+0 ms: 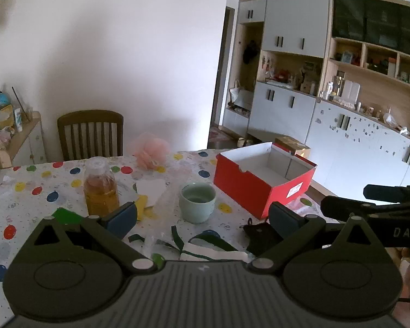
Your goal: Organize soft objects
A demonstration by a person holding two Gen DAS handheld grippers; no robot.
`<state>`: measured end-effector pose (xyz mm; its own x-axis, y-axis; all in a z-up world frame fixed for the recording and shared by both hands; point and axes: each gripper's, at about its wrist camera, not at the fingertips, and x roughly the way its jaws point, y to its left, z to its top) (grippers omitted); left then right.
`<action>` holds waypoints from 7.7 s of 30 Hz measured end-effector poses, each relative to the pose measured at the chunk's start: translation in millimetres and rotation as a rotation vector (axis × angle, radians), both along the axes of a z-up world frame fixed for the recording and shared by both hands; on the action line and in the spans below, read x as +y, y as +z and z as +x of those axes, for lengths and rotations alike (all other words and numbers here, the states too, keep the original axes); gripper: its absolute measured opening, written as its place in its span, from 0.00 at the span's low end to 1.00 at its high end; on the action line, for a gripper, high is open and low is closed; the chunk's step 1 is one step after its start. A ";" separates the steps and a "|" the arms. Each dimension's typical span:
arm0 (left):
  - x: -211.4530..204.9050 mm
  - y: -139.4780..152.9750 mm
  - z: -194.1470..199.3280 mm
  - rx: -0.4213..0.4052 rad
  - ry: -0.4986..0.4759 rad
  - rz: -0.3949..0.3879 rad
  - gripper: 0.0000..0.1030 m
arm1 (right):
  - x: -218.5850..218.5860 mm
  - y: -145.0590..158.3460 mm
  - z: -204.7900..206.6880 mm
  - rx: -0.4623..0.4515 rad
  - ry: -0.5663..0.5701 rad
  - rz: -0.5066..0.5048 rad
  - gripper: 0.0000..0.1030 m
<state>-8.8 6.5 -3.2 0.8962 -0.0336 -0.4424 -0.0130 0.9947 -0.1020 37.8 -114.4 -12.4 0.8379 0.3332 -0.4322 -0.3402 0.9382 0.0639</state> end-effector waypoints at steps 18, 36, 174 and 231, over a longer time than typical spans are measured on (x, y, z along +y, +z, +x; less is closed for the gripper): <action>0.5 8.4 -12.0 -0.016 0.013 0.004 1.00 | 1.2 1.4 -6.6 -0.005 0.007 0.000 1.00; 0.2 6.3 -15.5 -0.020 0.016 -0.015 1.00 | 2.9 4.1 -11.8 -0.003 0.012 0.001 1.00; -14.2 -31.5 124.9 0.172 -0.127 -0.195 0.03 | -87.8 -42.8 171.1 0.226 0.246 -0.005 0.16; -179.7 -92.1 450.3 0.352 -0.187 -0.044 0.03 | -116.4 -124.4 418.3 0.344 0.271 -0.231 0.20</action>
<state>441.5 -173.2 -95.2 0.6669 -0.2076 -0.7157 0.1263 0.9780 -0.1660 456.1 -230.8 -136.8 0.5306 0.3819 -0.7568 -0.5693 0.8220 0.0156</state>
